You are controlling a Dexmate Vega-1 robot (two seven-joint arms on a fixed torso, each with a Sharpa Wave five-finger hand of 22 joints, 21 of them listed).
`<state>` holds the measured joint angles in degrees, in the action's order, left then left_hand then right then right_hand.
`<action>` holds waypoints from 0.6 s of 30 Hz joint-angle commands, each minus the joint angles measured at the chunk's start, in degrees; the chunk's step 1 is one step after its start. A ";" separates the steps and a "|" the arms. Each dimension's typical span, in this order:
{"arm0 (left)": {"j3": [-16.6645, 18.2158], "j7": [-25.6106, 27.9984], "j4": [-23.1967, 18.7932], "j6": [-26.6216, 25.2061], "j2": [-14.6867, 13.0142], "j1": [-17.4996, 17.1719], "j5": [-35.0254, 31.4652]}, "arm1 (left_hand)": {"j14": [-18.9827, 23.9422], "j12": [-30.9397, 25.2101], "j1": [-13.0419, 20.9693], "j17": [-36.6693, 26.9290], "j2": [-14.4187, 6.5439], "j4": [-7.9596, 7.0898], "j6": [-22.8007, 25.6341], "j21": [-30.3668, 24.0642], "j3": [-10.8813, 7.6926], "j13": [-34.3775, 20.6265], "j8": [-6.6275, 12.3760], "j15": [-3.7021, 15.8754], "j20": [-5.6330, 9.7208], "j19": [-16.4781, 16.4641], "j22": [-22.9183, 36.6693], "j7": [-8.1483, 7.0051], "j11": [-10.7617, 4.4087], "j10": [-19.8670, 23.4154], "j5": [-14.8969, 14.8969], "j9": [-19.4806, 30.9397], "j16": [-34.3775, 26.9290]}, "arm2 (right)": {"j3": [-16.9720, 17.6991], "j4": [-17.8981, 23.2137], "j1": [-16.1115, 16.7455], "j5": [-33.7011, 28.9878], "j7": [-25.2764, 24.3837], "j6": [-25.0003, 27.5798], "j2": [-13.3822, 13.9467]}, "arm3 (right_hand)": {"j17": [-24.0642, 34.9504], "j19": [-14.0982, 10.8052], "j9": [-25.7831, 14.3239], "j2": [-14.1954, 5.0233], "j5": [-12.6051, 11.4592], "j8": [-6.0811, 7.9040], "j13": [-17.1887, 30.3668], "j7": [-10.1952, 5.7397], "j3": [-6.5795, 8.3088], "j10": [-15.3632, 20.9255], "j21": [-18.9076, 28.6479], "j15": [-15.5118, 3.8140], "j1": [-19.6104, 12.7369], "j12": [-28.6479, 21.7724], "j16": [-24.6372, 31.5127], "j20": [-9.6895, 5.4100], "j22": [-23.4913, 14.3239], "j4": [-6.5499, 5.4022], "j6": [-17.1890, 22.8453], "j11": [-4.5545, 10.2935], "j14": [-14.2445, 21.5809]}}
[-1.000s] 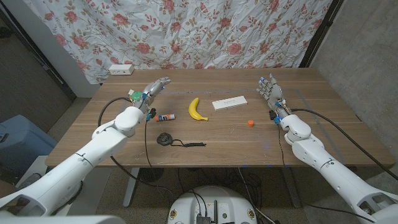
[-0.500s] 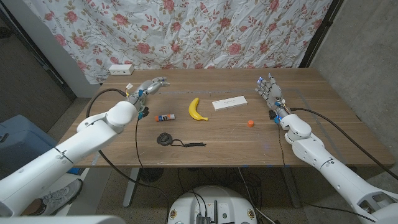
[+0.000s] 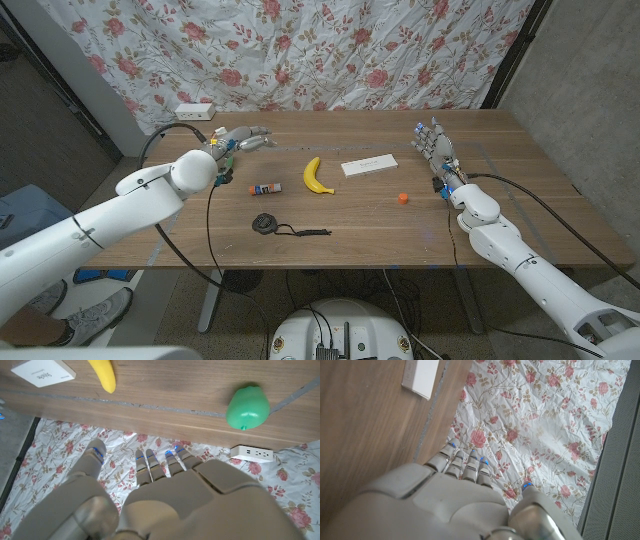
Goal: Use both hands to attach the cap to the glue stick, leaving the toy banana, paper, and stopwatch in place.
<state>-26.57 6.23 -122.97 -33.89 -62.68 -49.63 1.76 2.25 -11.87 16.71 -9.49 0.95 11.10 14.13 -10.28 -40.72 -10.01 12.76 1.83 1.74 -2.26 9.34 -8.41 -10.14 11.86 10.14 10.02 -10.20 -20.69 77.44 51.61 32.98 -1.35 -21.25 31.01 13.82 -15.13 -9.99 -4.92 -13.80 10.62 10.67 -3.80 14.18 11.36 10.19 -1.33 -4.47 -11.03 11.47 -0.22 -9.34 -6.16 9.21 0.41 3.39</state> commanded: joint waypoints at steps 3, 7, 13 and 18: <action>-12.45 -12.80 -3.51 -12.23 -1.50 10.14 -17.58 | 0.00 0.09 2.28 -0.06 1.18 0.08 1.20 0.17 0.15 -0.18 0.55 4.33 2.94 0.83 0.09 -0.37 -0.87 1.54 0.38 0.10 0.02 | 1.10 1.64 1.93 -1.45 -3.70 -1.38 -0.14 | -0.02 0.13 -0.11 -0.61 -0.52 0.48 0.04 -0.07 0.57 0.64 0.34 -0.46 -0.19 -0.23 0.15 -0.46 -0.17 0.26 1.06 0.29 0.31; -16.48 -17.30 -3.53 -15.25 -0.34 12.94 -23.45 | 0.17 0.05 3.68 -0.07 2.30 0.06 1.87 0.23 0.20 -0.18 0.71 4.44 2.72 1.40 0.08 -0.94 -1.43 2.62 0.44 0.10 -0.03 | 1.24 1.92 2.29 -1.63 -3.98 -1.34 0.10 | -0.09 0.13 -0.11 -0.67 -0.53 0.50 0.04 -0.06 0.66 0.67 0.35 -0.45 -0.25 -0.22 0.14 -0.49 -0.17 0.32 1.19 0.35 0.32; -21.61 -24.43 -3.09 -15.71 0.02 15.97 -32.98 | -0.09 0.48 5.64 -0.08 3.94 0.00 1.77 0.20 0.36 -0.15 0.52 4.51 2.56 2.04 0.08 -1.66 -2.03 2.95 0.43 0.10 0.08 | 1.24 2.02 2.40 -2.53 -4.97 -1.36 0.11 | -0.21 0.14 -0.11 -0.82 -0.56 0.48 0.04 0.01 0.83 0.59 0.35 -0.31 -0.37 -0.16 0.11 -0.50 -0.17 0.43 1.24 0.24 0.28; -22.18 -28.33 -1.77 -14.94 1.21 16.17 -36.47 | -0.50 0.74 7.05 -0.09 4.85 -0.06 1.66 0.37 0.42 -0.15 0.39 4.43 2.00 3.19 0.09 -1.79 -2.14 3.02 0.28 0.10 0.14 | 1.12 1.52 2.05 -2.19 -4.01 -1.72 -0.02 | -0.31 0.18 -0.11 -0.86 -0.56 0.45 0.03 0.01 0.94 0.56 0.35 -0.42 -0.43 -0.13 0.07 -0.39 -0.17 0.52 1.28 0.20 0.17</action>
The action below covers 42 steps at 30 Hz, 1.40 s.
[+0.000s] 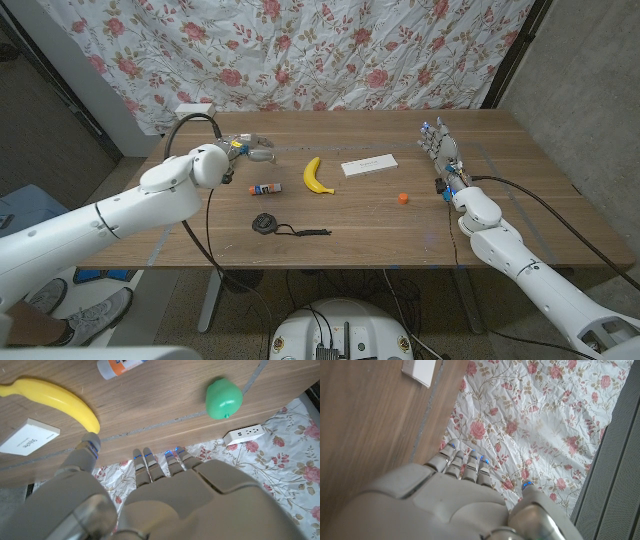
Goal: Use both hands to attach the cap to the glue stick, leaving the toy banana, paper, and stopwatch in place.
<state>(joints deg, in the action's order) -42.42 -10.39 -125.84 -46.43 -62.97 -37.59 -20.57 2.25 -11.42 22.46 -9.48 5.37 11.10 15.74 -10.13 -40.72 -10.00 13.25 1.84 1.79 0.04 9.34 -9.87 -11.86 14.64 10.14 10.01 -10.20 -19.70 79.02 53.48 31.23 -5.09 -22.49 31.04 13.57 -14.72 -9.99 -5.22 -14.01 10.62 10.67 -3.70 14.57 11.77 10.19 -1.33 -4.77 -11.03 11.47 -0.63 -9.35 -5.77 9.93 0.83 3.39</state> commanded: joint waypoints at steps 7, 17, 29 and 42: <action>-8.41 -18.08 3.52 -0.23 4.01 5.05 -21.63 | -1.35 0.83 4.25 -0.13 2.19 -0.18 -0.51 0.12 0.67 -0.19 -0.40 2.86 -0.66 1.64 0.09 0.08 -0.43 -0.58 -0.08 0.15 0.18 | 0.04 -1.91 -0.90 1.91 2.97 -1.70 -1.18 | -0.22 -0.29 -0.10 -0.67 -0.33 0.24 0.02 0.22 0.72 0.20 0.39 -0.64 -0.12 -0.11 0.36 -0.07 -0.16 0.20 0.20 -0.60 0.95; -8.82 -25.50 4.79 -0.89 7.33 3.09 -32.46 | -1.86 0.87 5.91 -0.14 2.95 -0.25 -1.55 0.27 0.88 -0.17 -0.83 2.51 -1.55 3.17 0.11 0.16 -0.48 -0.63 -0.16 0.15 0.15 | -0.49 -0.78 -1.12 2.88 4.15 -0.16 -1.08 | -0.43 -0.13 -0.08 -0.77 -0.30 0.04 -0.02 0.49 0.94 -0.04 0.33 -0.70 -0.07 0.04 0.30 -0.35 -0.16 0.30 -0.11 -0.63 0.89; -7.00 -29.83 6.87 0.05 10.09 -0.38 -40.46 | -2.49 0.95 7.22 -0.15 3.36 -0.31 -2.43 0.23 1.07 -0.14 -1.12 2.24 -1.93 4.03 0.12 0.29 -0.49 -0.89 -0.12 0.15 0.19 | -0.81 0.89 -1.01 3.02 4.41 2.31 0.15 | -0.57 1.22 -0.04 -0.50 -0.18 -0.38 -0.12 2.03 0.82 -0.41 0.00 -0.99 0.54 0.22 0.33 -1.18 -0.14 0.18 -1.49 -0.58 0.89; -3.80 -26.14 10.09 3.43 12.85 -4.41 -42.44 | -2.28 0.58 8.56 -0.15 3.53 -0.36 -2.99 0.00 1.25 -0.14 -1.23 2.40 -2.07 4.31 0.14 -0.10 -0.41 0.14 -0.14 0.16 -0.09 | -1.23 0.73 -1.60 2.20 3.77 2.43 -0.22 | -0.72 1.24 -0.02 -0.56 -0.17 -0.14 -0.16 1.66 0.94 -0.10 0.13 -0.98 0.66 0.11 0.40 -1.25 -0.14 0.20 -1.11 -0.47 1.16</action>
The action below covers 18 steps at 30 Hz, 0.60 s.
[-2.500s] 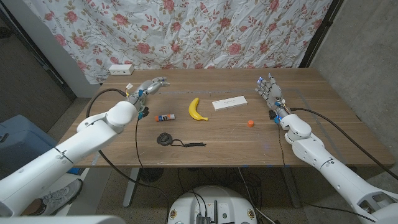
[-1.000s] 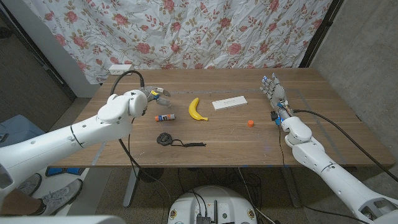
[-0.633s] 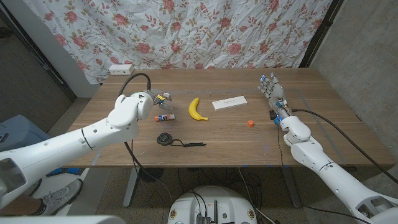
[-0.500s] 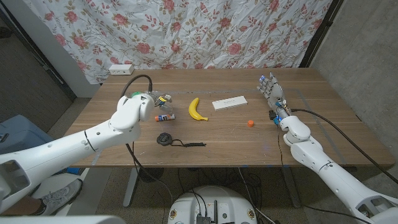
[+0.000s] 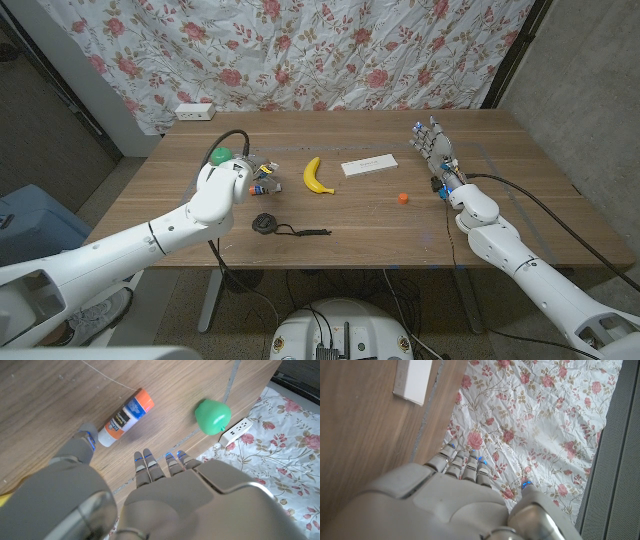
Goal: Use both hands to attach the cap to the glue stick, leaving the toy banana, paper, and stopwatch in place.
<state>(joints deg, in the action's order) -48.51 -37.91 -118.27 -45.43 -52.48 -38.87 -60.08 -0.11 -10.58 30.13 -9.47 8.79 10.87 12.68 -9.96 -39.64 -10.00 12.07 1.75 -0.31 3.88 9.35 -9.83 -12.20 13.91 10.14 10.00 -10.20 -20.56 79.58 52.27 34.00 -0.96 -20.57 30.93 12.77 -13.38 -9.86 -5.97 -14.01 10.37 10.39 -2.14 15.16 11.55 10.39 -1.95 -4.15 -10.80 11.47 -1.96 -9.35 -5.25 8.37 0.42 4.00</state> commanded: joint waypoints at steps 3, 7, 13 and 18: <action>3.03 1.97 3.00 2.44 2.85 -3.97 -2.79 | 0.40 -0.39 1.63 -0.15 0.11 -0.16 0.94 -0.35 0.26 -0.15 0.35 2.63 0.18 0.19 0.14 -0.46 -0.14 1.55 -0.17 0.18 -0.22 | -0.40 0.28 -0.37 -0.59 -0.53 0.60 -0.18 | 0.04 -0.15 -0.14 0.16 -0.17 0.16 0.11 0.09 0.40 0.14 -0.02 -0.40 0.07 -0.11 0.38 0.10 -0.13 -0.31 0.53 -0.03 0.52; 3.76 2.73 3.43 3.09 2.85 -4.78 -2.40 | 0.78 -0.48 2.20 -0.15 0.09 -0.17 1.50 -0.42 0.34 -0.14 0.58 2.72 0.17 0.05 0.14 -0.63 -0.15 2.10 -0.19 0.18 -0.33 | -0.48 0.47 -0.27 -0.77 -0.82 0.68 -0.22 | -0.01 -0.19 -0.13 0.13 -0.17 0.19 0.10 0.04 0.46 0.18 0.02 -0.32 0.09 -0.12 0.39 0.17 -0.13 -0.29 0.57 0.04 0.58; 4.48 3.84 4.34 3.93 3.23 -5.19 -1.67 | 1.40 -0.62 3.31 -0.13 0.06 -0.21 2.73 -0.56 0.53 -0.14 1.03 2.98 0.27 -0.36 0.14 -1.23 -0.19 3.27 -0.21 0.18 -0.46 | -0.69 0.53 -0.33 -0.99 -1.20 0.91 -0.44 | -0.07 -0.26 -0.13 0.10 -0.17 0.24 0.10 0.03 0.54 0.23 0.08 -0.26 0.09 -0.13 0.41 0.19 -0.13 -0.25 0.69 0.05 0.67; 4.61 4.32 4.91 4.41 3.47 -5.26 -1.48 | 1.89 -0.77 4.03 -0.13 0.01 -0.23 2.98 -0.60 0.68 -0.16 1.08 3.09 0.43 -0.58 0.14 -1.40 -0.15 4.26 -0.19 0.18 -0.54 | -0.82 0.50 -0.38 -1.32 -1.61 0.95 -0.59 | -0.13 -0.32 -0.13 0.04 -0.17 0.31 0.10 -0.14 0.64 0.21 0.12 -0.21 0.10 -0.11 0.39 0.18 -0.13 -0.22 0.88 0.09 0.67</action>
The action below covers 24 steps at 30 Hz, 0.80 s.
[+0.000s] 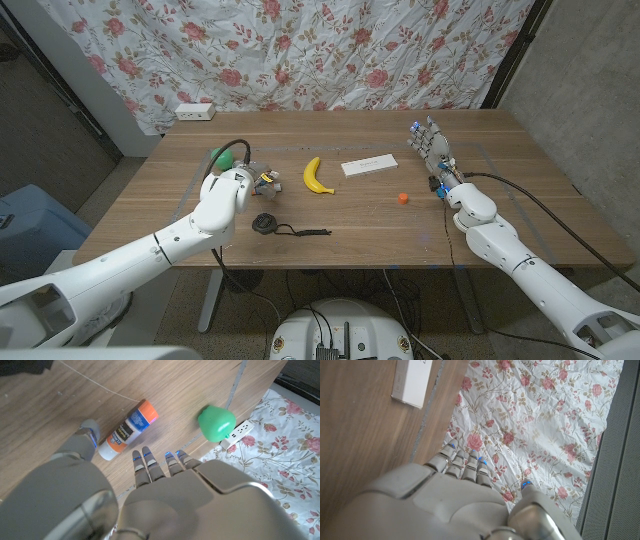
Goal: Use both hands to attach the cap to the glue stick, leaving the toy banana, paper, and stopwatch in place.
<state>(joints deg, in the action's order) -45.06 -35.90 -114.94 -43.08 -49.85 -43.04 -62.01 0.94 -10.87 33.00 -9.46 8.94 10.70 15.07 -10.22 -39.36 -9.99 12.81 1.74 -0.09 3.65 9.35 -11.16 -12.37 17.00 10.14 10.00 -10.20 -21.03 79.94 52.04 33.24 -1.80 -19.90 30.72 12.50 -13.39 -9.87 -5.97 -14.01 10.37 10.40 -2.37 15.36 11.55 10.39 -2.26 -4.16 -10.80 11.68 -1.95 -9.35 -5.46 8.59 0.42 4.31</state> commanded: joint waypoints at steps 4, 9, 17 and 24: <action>1.46 3.10 1.86 2.28 0.96 -1.32 0.92 | 1.80 -0.67 2.38 -0.12 -0.23 -0.11 1.45 -0.45 0.73 -0.17 0.60 3.39 0.38 -0.97 0.14 -0.51 0.03 2.99 -0.15 0.20 -0.66 | -0.42 0.06 -0.24 -0.66 -0.88 0.32 -0.47 | 0.09 -0.41 -0.13 -0.01 -0.18 0.35 0.09 0.02 0.52 0.30 0.17 0.04 0.11 -0.13 0.16 0.16 -0.13 0.02 0.76 0.12 0.36; 1.89 4.11 2.25 2.19 1.27 -1.51 1.79 | 3.11 -0.85 4.03 -0.10 -0.42 -0.22 2.77 -0.50 1.38 -0.15 0.94 3.89 0.72 -1.82 0.15 -0.52 0.00 5.87 -0.12 0.22 -0.71 | -0.54 -0.76 -0.59 -0.40 -0.41 -0.28 -1.03 | 0.04 -0.50 -0.13 -0.05 -0.17 0.37 0.09 0.06 0.62 0.25 0.20 0.07 0.10 -0.11 0.18 0.20 -0.13 0.07 0.85 -0.02 0.44; 2.14 6.60 2.53 2.17 1.22 -1.95 2.55 | 5.21 -0.84 6.56 -0.06 -1.50 -0.44 5.28 -0.44 2.29 0.02 1.41 4.42 1.16 -2.65 0.15 -0.79 0.14 10.68 0.08 0.27 -0.74 | -1.02 -1.50 -1.53 -0.73 -0.23 0.06 -1.40 | -0.07 -0.68 -0.13 -0.06 -0.17 0.47 0.10 0.07 0.80 0.33 0.27 0.06 -0.02 -0.13 0.14 0.17 -0.13 0.23 1.18 -0.15 0.45; 1.94 8.11 3.25 2.18 1.46 -1.78 3.09 | 7.25 -0.62 8.15 -0.04 -2.59 -0.68 7.66 -0.50 3.37 0.05 1.60 5.12 1.32 -3.62 0.15 -1.07 0.20 14.44 0.17 0.29 -0.80 | -1.42 -2.23 -2.40 -1.23 -0.31 0.10 -1.80 | -0.14 -0.87 -0.14 -0.14 -0.18 0.57 0.10 -0.03 0.98 0.27 0.33 0.07 -0.14 -0.10 0.13 0.19 -0.13 0.36 1.53 -0.06 0.51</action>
<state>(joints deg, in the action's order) -43.23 -30.30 -112.59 -41.08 -48.64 -44.68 -59.98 7.35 -11.26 40.30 -9.33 6.61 10.06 21.83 -10.22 -36.35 -9.86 13.82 2.17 1.00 0.65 9.35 -12.18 -12.16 30.36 10.14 10.00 -10.61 -21.90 78.73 50.74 32.55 -2.17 -19.80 29.49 12.24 -13.81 -9.88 -5.97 -14.01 10.62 10.40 -2.26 15.76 11.55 10.39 -2.26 -4.16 -10.80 11.68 -1.53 -9.35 -5.06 9.72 0.42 4.31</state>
